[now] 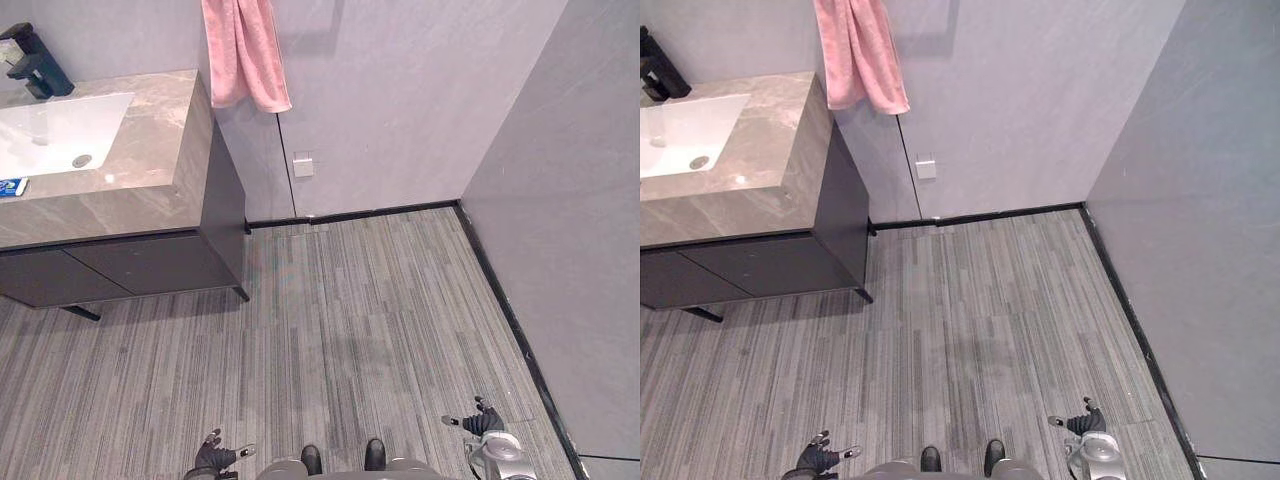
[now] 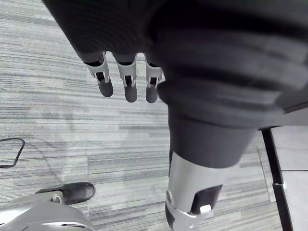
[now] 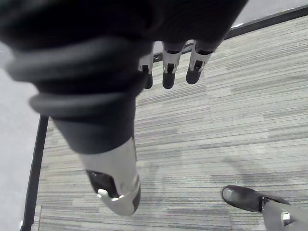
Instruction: Organize washtable
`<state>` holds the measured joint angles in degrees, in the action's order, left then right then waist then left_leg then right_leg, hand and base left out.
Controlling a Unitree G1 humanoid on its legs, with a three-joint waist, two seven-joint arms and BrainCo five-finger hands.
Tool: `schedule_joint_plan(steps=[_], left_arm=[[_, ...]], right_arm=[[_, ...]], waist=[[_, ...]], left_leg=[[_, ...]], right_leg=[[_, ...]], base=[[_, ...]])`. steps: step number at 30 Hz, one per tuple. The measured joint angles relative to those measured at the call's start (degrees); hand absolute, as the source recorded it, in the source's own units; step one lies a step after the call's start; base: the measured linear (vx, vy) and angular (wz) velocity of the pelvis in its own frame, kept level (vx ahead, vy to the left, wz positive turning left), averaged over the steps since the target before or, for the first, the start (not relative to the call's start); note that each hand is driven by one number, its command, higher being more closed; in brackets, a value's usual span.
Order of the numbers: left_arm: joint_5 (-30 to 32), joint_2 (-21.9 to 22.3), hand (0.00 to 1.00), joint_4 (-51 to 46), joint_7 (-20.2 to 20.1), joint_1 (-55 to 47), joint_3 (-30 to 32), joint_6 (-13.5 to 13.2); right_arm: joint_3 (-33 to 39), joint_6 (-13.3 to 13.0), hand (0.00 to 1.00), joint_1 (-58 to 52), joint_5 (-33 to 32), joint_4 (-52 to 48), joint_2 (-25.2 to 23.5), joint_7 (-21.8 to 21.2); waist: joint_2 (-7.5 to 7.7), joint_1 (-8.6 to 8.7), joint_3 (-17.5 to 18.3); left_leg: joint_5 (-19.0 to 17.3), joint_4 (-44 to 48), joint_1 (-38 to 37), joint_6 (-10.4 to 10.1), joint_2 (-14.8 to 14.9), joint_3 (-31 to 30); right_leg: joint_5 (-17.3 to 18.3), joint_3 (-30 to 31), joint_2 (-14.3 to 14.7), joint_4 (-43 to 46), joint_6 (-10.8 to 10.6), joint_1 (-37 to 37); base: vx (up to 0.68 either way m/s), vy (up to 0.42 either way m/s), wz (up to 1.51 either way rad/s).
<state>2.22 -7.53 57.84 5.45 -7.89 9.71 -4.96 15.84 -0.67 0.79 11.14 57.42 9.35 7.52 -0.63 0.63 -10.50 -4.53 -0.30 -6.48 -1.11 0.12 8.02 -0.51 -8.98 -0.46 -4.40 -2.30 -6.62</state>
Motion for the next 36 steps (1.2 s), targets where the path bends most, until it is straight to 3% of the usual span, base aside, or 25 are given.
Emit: schedule_joint_plan(steps=[7,10,13,14,16,18,21,23,24,25,26,27,28,30,31,32,33,36], left_arm=[[-0.08,0.01,0.00,-0.10,0.01,0.18,-0.09,0.04],[-0.45,-0.14,0.00,-0.85,0.10,0.28,-0.16,0.04],[-0.48,-0.14,0.00,-1.53,0.08,0.39,-0.48,0.05],[-0.51,-0.19,0.00,-1.53,0.08,0.47,-0.49,0.06],[-0.54,-1.01,0.00,-1.95,0.12,0.73,-0.63,0.09],[-0.56,-1.89,0.00,-2.11,0.51,1.30,-0.67,0.13],[-0.56,-1.67,0.00,-2.10,1.04,2.83,-0.66,0.13],[-0.60,-1.35,0.00,-2.04,0.99,3.60,-0.75,0.13],[-0.84,-1.39,0.00,-2.04,0.99,3.88,-0.83,0.09],[-1.42,-1.47,0.00,-1.99,0.98,3.94,-1.23,0.09],[-1.44,-1.37,0.00,-1.78,0.93,4.09,-1.30,0.09],[-1.47,-0.40,0.00,-1.43,0.94,4.66,-1.25,0.06],[-1.47,-0.02,0.00,-1.45,0.92,4.67,-1.24,-0.06],[-1.65,1.17,0.00,-1.02,0.73,4.60,-1.11,0.04],[-1.66,1.53,0.00,-0.99,0.71,4.56,-0.93,0.07],[-1.69,2.32,0.00,-1.03,0.62,4.33,-0.49,0.09],[-1.85,2.21,0.00,-1.41,0.38,4.42,-0.05,0.04],[-2.26,1.86,0.00,-3.58,0.03,4.61,0.00,-0.06]], right_arm=[[0.10,1.17,0.00,0.97,-0.02,0.05,-0.05,0.04],[0.13,1.26,0.00,1.03,-0.03,0.08,-0.66,0.07],[0.10,1.26,0.00,1.06,-0.08,0.20,-1.25,0.08],[0.10,1.26,0.00,1.14,-0.14,0.18,-1.37,0.08],[0.00,1.25,0.00,1.18,-0.86,0.18,-2.18,0.09],[-0.17,1.31,0.00,1.09,-1.73,0.77,-2.54,0.05],[-0.28,1.30,0.00,1.93,-2.10,0.74,-2.03,0.10],[-0.24,1.21,0.00,2.15,-2.17,0.55,-1.72,0.23],[-0.22,1.23,0.00,2.06,-2.15,0.27,-1.72,0.23],[-0.01,1.22,0.00,1.30,-2.11,0.21,-1.58,0.27],[0.05,1.24,0.00,0.77,-2.12,0.26,-1.46,0.28],[0.14,1.34,0.00,0.32,-2.13,0.34,-1.14,0.28],[0.14,1.35,0.00,0.28,-2.12,0.34,-1.25,0.26],[0.13,1.22,0.00,1.03,-2.15,0.29,-2.10,0.14],[0.06,1.22,0.00,1.02,-2.16,0.26,-2.17,0.12],[-0.14,1.20,0.00,0.68,-2.31,0.16,-2.23,0.17],[-0.12,1.17,0.00,0.60,-2.67,0.05,-2.44,0.26],[0.08,0.93,0.00,0.82,-3.98,-1.03,-2.85,1.25]], waist=[[-0.29,-0.01,-0.60],[-0.23,-0.19,-1.00],[0.11,-0.56,-1.75],[0.07,-0.60,-1.88],[0.82,-0.49,-3.53],[0.58,-0.44,-4.73],[-0.31,0.36,-5.95],[-1.25,0.84,-7.27],[-0.20,1.46,-6.89],[0.98,1.73,-6.71],[1.11,1.87,-6.79],[-0.24,1.94,-6.69],[-0.55,1.95,-6.49],[-0.94,1.63,-6.51],[-1.13,1.72,-6.61],[-1.26,1.64,-6.71],[-1.11,1.31,-6.81],[-0.57,-0.26,-6.85]], left_leg=[[-4.15,6.79,4.87,1.76,0.35,1.81],[-7.30,10.96,5.93,2.16,0.95,2.57],[-10.00,14.13,5.63,2.63,0.81,3.31],[-10.12,14.47,5.55,2.76,0.72,3.33],[-10.95,13.96,1.95,4.11,-0.39,2.40],[-12.94,14.08,-0.23,4.53,-0.40,1.00],[-13.28,12.12,-2.64,4.27,1.84,-1.42],[-13.24,10.72,-4.36,4.03,3.88,-2.67],[-13.21,10.29,-4.83,2.70,3.93,-3.55],[-14.57,10.35,-6.36,0.09,3.90,-4.53],[-15.30,10.44,-6.94,-1.09,4.22,-5.43],[-15.46,11.45,-7.33,-1.95,6.07,-6.56],[-14.85,12.55,-7.03,-3.06,6.84,-6.61],[-10.05,23.78,-2.47,-10.38,8.79,-6.93],[-7.93,28.56,-0.65,-10.98,9.39,-7.37],[-3.75,43.52,4.91,-11.39,11.78,-7.41],[-4.68,51.10,8.07,-10.03,13.62,-5.52],[-8.18,57.34,16.43,-6.07,15.07,-0.27]], right_leg=[[2.00,1.32,-0.62,3.10,-0.69,3.82],[6.67,1.55,-1.16,11.08,-1.37,7.05],[11.75,-1.21,-3.58,25.40,-5.22,12.20],[11.87,-2.11,-4.29,28.83,-5.42,13.64],[11.82,-4.01,-7.89,45.15,-4.86,18.94],[14.96,-4.73,-9.01,49.92,-3.88,21.54],[15.96,-9.42,-8.74,43.15,-3.03,25.66],[12.97,-10.05,-6.61,33.46,-1.65,27.37],[8.90,-9.03,-6.00,26.16,-1.82,28.32],[4.93,-6.50,-5.58,22.88,-0.11,28.70],[0.81,-5.60,-5.46,24.09,1.78,28.54],[1.01,-6.46,-4.97,27.75,3.64,29.08],[2.28,-6.87,-4.49,28.37,4.42,29.13],[5.17,-8.04,-2.25,26.99,6.35,25.81],[5.65,-8.26,-1.52,25.58,6.25,23.92],[6.05,-8.74,0.30,20.74,6.58,17.61],[6.19,-8.84,1.37,18.26,6.82,13.95],[6.81,-7.87,2.14,13.55,7.25,7.18]], base=[[-0.01,0.021,-0.14],[0.07,0.046,-0.10],[0.11,0.060,-0.07],[0.12,0.082,-0.01],[0.16,0.058,0.21],[0.21,-0.002,0.31],[0.30,-0.067,0.37],[0.38,-0.135,0.39],[0.42,-0.187,0.50],[0.46,-0.224,0.55],[0.47,-0.256,0.53],[0.38,-0.218,0.37],[0.49,-0.265,0.18],[0.52,-0.284,-0.02],[0.60,-0.309,0.15],[0.57,-0.264,0.15],[0.54,-0.234,0.11],[0.33,-0.108,-0.12]])
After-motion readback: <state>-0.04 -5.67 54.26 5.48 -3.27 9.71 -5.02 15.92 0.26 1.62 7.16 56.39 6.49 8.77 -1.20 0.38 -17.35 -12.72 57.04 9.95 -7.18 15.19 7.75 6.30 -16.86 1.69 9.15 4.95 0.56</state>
